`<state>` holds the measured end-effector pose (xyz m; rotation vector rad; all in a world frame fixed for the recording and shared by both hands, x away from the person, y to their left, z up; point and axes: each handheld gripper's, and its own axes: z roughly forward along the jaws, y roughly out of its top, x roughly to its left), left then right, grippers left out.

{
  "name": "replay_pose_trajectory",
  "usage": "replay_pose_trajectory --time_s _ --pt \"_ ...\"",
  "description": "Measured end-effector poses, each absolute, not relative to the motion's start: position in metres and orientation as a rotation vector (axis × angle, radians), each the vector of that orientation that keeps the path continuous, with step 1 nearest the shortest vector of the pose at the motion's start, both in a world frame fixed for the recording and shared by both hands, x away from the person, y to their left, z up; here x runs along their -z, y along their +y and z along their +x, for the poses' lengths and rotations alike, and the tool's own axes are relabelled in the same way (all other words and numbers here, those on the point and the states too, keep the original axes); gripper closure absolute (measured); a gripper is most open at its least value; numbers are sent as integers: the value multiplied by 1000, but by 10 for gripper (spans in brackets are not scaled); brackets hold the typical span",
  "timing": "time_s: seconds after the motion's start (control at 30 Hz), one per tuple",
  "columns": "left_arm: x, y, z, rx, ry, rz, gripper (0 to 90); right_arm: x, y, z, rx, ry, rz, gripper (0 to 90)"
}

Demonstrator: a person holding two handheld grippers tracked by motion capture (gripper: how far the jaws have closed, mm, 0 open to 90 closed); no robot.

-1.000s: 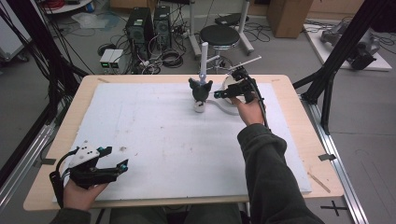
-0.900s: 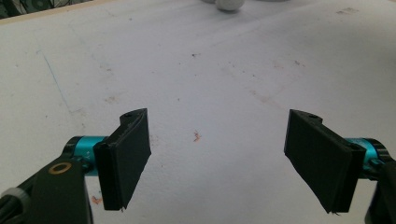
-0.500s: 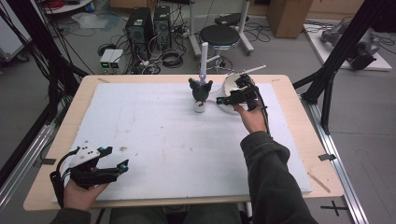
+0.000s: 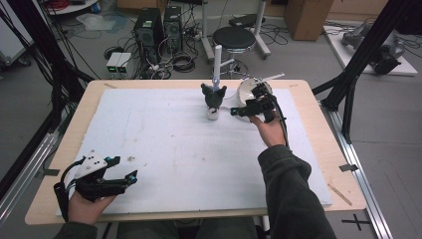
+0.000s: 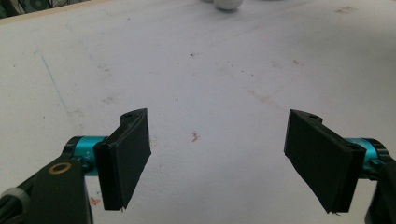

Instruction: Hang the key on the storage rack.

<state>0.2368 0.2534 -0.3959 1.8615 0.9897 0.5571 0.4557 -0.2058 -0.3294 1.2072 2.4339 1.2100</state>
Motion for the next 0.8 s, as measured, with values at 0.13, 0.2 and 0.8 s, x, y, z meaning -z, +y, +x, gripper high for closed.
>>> replay_pose_trajectory --time_s 0.13,0.2,0.8 --pt "396 253 237 -560 989 1863 230 329 -206 454 -1219 2433 1205 163" --pt "396 253 237 -557 991 1857 230 328 -207 451 -1227 2429 1193 160" --pt "396 253 237 -557 992 1860 230 335 -214 439 -1253 2416 1187 150"
